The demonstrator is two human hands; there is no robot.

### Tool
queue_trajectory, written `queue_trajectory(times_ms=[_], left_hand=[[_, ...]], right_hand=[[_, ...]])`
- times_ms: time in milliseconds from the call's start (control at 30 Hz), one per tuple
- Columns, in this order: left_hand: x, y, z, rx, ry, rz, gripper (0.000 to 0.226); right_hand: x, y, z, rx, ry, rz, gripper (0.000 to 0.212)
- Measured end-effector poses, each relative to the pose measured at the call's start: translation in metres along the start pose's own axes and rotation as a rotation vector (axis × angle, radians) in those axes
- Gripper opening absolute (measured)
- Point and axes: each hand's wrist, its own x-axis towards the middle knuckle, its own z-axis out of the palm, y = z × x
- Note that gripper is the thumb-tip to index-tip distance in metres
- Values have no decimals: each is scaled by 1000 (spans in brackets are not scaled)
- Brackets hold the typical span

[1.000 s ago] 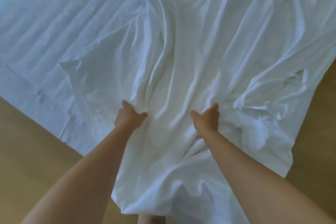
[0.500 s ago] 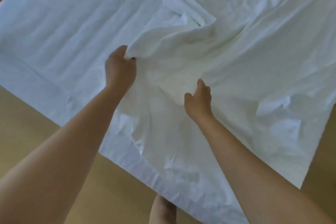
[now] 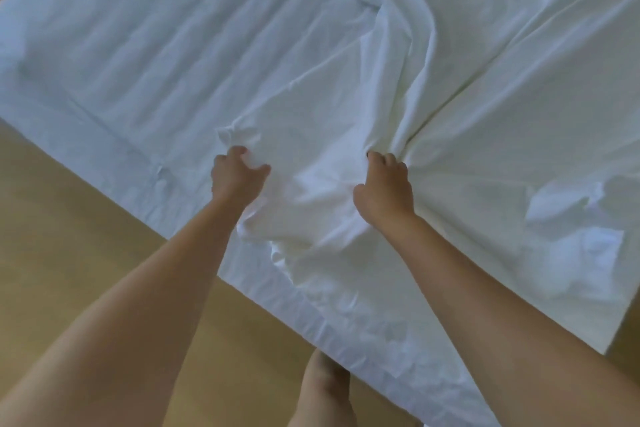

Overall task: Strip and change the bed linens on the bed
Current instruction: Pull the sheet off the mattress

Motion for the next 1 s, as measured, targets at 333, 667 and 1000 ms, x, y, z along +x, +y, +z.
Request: queue_trajectory(times_ms=[333, 667, 1000], left_hand=[[-46, 34, 34, -22, -290, 561, 44], [-109, 6, 36, 878, -401, 1413, 51], [-107, 27, 24, 186, -94, 1004, 52]], right_hand=[[3, -18, 0, 487, 252, 7, 51], [6, 22, -14, 163, -224, 265, 77], [-8, 83, -65, 1156, 379, 520, 9]])
